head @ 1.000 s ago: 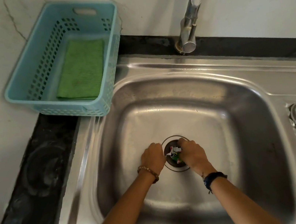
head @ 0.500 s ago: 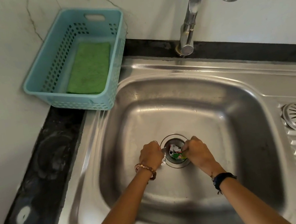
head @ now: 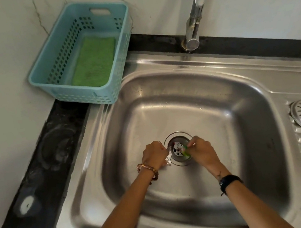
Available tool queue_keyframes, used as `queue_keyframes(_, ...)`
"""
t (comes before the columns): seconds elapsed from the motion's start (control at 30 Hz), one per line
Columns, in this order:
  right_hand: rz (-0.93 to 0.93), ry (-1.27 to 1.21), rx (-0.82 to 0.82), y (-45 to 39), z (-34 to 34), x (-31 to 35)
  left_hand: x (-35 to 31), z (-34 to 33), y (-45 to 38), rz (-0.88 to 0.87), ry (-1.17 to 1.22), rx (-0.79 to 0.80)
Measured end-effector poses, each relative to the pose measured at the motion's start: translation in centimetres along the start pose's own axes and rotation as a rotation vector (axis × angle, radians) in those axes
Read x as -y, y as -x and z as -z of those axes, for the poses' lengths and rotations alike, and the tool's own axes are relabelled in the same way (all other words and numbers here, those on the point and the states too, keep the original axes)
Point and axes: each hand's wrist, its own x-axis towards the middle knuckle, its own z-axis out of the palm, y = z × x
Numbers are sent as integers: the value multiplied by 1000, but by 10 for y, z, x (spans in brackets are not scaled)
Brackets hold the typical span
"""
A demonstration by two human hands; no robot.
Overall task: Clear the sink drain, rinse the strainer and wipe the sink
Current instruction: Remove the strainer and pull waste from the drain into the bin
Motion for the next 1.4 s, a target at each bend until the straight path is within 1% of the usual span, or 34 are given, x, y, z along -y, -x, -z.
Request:
queue_keyframes(0.07, -42, -251, -35, 12, 15, 9, -6, 7, 10, -9, 112, -21)
queue_keyframes(0.13, -58, -439, -26, 30, 26, 20, -12, 16, 25, -33, 246, -45)
queue_keyframes(0.27, 55, -710, 44, 87, 33, 52, -9, 39, 75, -100, 496, -147)
queue_keyframes(0.33, 120, -778, 97, 123, 30, 71, 3, 51, 114, -136, 674, -242)
queue_keyframes(0.43, 200, -807, 236, 182, 16, 94, 35, 61, 182, -183, 840, -435)
queue_keyframes(0.53, 255, -779, 441, 242, -18, 109, 84, 61, 250, -133, 973, -650)
queue_keyframes(0.6, 293, -702, 575, 277, -48, 112, 120, 55, 286, -72, 1049, -772)
queue_keyframes(0.7, 349, -461, 783, 327, -109, 106, 187, 31, 337, 73, 1154, -950)
queue_keyframes(0.8, 374, -219, 956, 358, -175, 92, 255, -4, 367, 286, 1270, -1082)
queue_keyframes(0.87, 432, -27, 1010, 370, -228, 74, 304, -33, 376, 453, 1387, -1119)
queue_keyframes(0.97, 503, 264, 1049, 370, -305, 41, 375, -78, 369, 622, 1579, -1111)
queue_keyframes(1.1, 503, 565, 1068, 352, -408, -14, 464, -145, 338, 799, 1713, -1096)
queue_keyframes(1.2, 578, 750, 1081, 328, -486, -60, 532, -195, 300, 912, 1699, -1104)
queue_keyframes(1.3, 656, 839, 1061, 300, -549, -94, 582, -234, 259, 1017, 1606, -1083)
queue_keyframes(1.33, 678, 861, 1046, 289, -569, -106, 598, -247, 245, 1031, 1591, -1078)
queue_keyframes(1.4, 763, 912, 1009, 270, -607, -130, 627, -265, 220, 1012, 1638, -1063)
